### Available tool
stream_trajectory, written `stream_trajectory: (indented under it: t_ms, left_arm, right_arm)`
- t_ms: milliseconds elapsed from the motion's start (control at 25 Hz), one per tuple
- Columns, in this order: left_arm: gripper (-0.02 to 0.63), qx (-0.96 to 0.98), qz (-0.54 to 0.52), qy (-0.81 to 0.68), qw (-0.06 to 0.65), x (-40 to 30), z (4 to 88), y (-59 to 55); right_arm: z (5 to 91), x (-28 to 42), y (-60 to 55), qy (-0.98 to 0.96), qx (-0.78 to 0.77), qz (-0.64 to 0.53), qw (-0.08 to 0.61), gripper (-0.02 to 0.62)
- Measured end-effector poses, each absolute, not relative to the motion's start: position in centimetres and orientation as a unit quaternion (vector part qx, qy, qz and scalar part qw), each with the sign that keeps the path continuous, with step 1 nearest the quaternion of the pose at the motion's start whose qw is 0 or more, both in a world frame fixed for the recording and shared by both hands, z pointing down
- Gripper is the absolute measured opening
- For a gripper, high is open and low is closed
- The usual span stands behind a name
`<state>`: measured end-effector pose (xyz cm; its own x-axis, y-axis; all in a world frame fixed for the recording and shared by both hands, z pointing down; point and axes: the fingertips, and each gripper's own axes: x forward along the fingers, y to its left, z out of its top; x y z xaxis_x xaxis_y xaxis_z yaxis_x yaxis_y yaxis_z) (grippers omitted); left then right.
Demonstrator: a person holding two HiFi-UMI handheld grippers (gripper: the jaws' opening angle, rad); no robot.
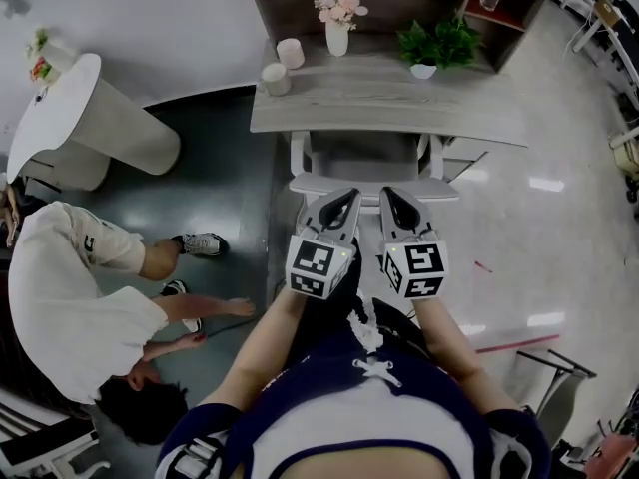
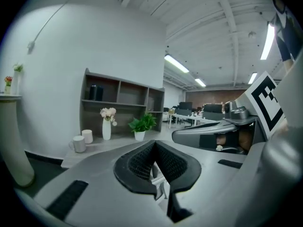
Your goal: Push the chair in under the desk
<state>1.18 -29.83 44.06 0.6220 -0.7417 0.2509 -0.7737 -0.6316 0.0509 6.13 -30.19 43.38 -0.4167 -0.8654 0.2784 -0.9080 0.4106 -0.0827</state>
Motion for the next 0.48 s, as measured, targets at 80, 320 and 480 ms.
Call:
stream_trajectory:
  t_ms: [80, 320, 480]
  left_arm:
    - [0.009, 0.899, 0.103, -0.419, 0.078, 1.4, 44.0, -29.2]
    - [0.009, 0.898, 0.099, -0.42, 0.081, 1.5, 43.9, -27.9]
    - [0.009, 0.898, 0.1, -0.422, 0.078, 1.6, 44.1, -27.6]
  right_arm:
    - [43.4, 6.0, -29.7, -0.835, 0.53, 0.111, 0.097, 0.009]
    - [43.4, 5.9, -28.3, -0.839, 0.523, 0.112, 0.098, 0.009]
    - [43.4, 6.1, -27.7, -0.839, 0.523, 0.108, 0.1, 0.009]
